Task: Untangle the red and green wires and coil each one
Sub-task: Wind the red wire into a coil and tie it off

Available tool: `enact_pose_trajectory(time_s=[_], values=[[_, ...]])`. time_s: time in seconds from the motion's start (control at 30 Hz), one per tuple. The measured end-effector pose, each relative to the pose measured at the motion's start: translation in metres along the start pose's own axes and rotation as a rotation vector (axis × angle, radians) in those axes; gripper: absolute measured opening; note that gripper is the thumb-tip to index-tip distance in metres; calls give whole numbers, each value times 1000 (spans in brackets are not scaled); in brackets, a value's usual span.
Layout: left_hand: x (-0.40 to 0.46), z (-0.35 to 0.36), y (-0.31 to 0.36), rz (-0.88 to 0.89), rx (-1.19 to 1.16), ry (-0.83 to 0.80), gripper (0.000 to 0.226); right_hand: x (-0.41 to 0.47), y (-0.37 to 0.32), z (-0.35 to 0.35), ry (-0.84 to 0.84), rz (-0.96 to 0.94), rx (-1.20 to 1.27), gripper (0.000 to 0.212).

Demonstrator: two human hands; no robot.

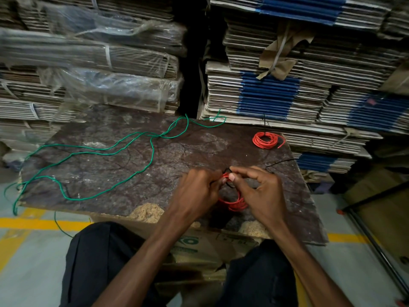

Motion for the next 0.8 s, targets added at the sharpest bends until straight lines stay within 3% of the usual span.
enact_pose_trajectory(time_s=[0.17,0.43,0.6,0.8], values=[[-1,0,-2,12,22,-16,22,3,3,1,-10,40,72,21],[-1,-3,0,30,37,-32,18,14,1,5,-208,166,296,14],[0,-4,6,70,74,-28,11,23,-2,5,-252,163,267,14],[1,-1,4,54,45,-28,24,28,-2,12,-270,188,321,16]])
Point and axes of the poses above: each hand's wrist, its own x-axis towards the middle knuckle, its own z-axis out of the palm, y = z × x, the point moved 8 cm from there along x, towards the middle knuckle, and after that the axes turned 6 degrees about z, right-handed, at the moved point
